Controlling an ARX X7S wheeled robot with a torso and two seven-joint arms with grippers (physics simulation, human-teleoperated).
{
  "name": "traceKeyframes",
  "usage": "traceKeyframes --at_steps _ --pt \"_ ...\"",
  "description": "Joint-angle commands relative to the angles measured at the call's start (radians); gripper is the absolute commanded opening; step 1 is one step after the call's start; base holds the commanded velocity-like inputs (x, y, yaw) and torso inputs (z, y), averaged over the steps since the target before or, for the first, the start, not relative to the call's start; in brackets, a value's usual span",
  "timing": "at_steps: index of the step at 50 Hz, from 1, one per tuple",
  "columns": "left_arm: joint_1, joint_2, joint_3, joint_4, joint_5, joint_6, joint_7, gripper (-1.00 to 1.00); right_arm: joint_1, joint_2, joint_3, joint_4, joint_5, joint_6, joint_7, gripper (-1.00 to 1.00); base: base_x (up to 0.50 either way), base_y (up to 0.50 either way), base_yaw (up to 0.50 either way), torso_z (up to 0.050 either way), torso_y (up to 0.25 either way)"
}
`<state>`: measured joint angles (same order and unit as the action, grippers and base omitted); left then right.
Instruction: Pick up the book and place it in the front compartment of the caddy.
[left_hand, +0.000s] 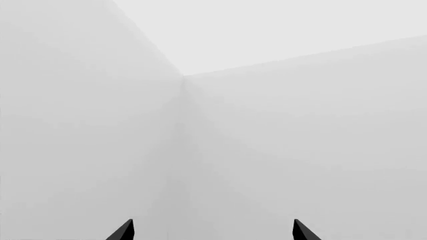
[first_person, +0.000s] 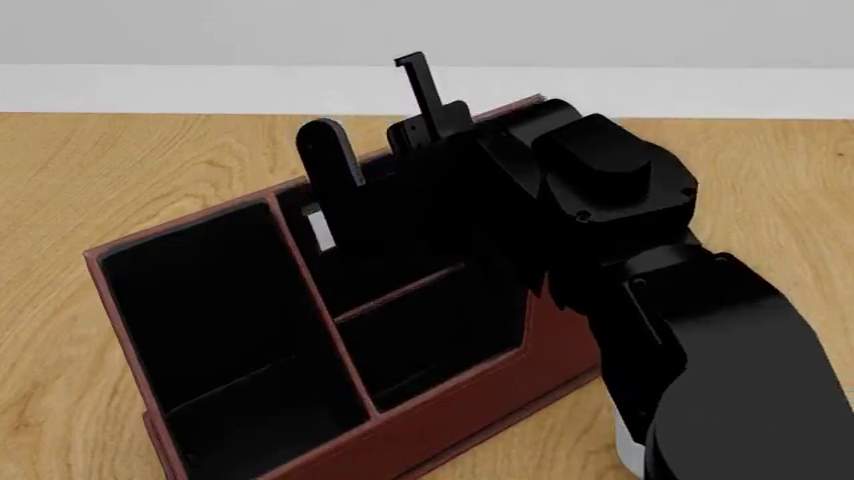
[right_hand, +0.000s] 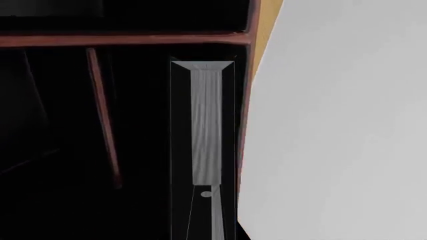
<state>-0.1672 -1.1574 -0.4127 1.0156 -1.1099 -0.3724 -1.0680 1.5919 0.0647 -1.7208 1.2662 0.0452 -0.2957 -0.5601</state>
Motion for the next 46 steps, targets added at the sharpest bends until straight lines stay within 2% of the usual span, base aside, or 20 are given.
traceKeyframes --at_steps 1,11,12,41,43,46 --pt "0.025 0.002 -0.018 0.003 0.002 0.003 0.000 1.00 -0.017 -0.015 0.062 0.041 -0.043 -0.014 0.043 -1.00 0.00 0.00 0.00 0.000 0.000" --pt "0.039 0.000 -0.026 0.004 0.005 0.008 -0.001 1.00 -0.025 -0.029 0.070 0.042 -0.044 0.017 0.069 -1.00 0.00 0.00 0.00 0.000 0.001" --pt "0.040 0.000 -0.026 0.004 0.005 0.009 0.000 1.00 -0.025 -0.029 0.069 0.042 -0.046 0.018 0.070 1.00 0.00 0.00 0.00 0.000 0.000" --pt "0.059 -0.001 -0.021 0.000 0.019 0.033 -0.003 1.00 0.019 -0.019 0.069 0.035 -0.049 0.060 0.125 1.00 0.00 0.00 0.00 0.000 0.000" --pt "0.059 -0.002 -0.020 0.000 0.018 0.035 -0.003 1.00 0.029 0.033 0.072 -0.087 -0.048 0.127 0.126 1.00 0.00 0.00 0.00 0.000 0.000" --pt "0.058 -0.003 -0.019 -0.001 0.018 0.038 -0.004 1.00 0.046 0.166 0.079 -0.418 -0.045 0.322 0.132 1.00 0.00 0.00 0.00 0.000 0.000"
